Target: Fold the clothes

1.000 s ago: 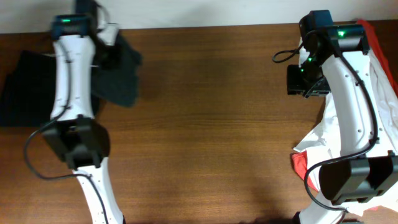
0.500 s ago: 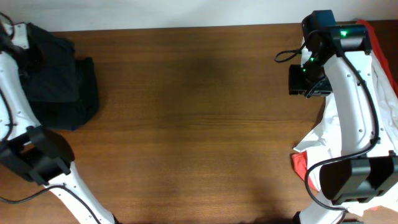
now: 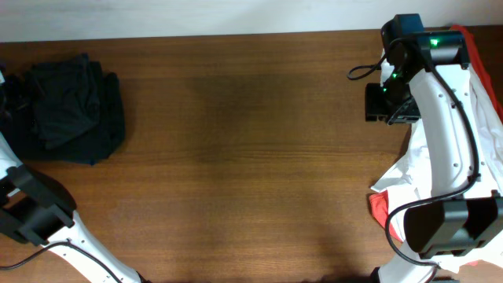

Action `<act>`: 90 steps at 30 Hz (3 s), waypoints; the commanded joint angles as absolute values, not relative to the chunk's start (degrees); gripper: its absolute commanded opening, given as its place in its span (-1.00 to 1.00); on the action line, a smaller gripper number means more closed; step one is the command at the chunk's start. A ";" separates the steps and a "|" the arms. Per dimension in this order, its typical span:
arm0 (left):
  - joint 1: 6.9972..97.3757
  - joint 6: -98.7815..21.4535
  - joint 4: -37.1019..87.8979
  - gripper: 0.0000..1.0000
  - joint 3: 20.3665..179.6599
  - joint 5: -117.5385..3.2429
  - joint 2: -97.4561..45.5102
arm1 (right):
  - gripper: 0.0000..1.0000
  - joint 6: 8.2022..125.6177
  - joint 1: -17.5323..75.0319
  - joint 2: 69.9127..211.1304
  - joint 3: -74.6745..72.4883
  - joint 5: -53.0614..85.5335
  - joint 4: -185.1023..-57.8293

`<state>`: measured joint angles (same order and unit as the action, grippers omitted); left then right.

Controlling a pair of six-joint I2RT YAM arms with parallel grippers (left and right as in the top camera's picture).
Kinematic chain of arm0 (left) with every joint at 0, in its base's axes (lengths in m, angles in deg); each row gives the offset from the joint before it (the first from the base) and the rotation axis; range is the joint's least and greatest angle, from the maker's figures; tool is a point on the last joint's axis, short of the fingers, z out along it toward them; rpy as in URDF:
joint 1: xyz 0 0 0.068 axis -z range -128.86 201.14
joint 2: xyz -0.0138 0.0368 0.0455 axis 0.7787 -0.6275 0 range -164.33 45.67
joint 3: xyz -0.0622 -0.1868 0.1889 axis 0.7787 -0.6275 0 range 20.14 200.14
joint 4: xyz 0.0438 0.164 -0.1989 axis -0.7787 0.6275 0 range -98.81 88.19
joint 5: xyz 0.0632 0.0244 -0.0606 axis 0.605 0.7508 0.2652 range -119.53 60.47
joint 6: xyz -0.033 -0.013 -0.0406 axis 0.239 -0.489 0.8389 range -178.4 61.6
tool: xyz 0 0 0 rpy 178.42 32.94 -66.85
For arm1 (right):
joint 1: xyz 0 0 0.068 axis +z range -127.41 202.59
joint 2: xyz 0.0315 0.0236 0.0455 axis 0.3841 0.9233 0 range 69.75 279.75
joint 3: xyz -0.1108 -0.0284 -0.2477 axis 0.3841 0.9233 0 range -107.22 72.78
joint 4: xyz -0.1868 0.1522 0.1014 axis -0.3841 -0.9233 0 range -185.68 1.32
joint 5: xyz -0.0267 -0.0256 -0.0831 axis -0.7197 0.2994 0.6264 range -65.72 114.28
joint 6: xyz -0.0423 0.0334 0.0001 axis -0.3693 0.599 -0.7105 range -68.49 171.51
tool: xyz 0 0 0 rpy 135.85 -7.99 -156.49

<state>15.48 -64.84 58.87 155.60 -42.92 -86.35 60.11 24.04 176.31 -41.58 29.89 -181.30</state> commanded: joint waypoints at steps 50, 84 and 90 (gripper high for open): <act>49.60 -60.55 39.86 0.98 69.83 -37.17 21.95 | 0.97 57.97 23.69 94.28 22.11 26.30 -157.17; 49.60 -60.55 47.53 0.98 69.83 -37.19 27.96 | 0.97 57.73 23.73 77.48 36.47 30.13 -130.72; 49.60 -60.55 54.48 0.99 69.83 -37.19 27.96 | 0.97 57.71 23.65 70.42 51.46 28.42 -112.91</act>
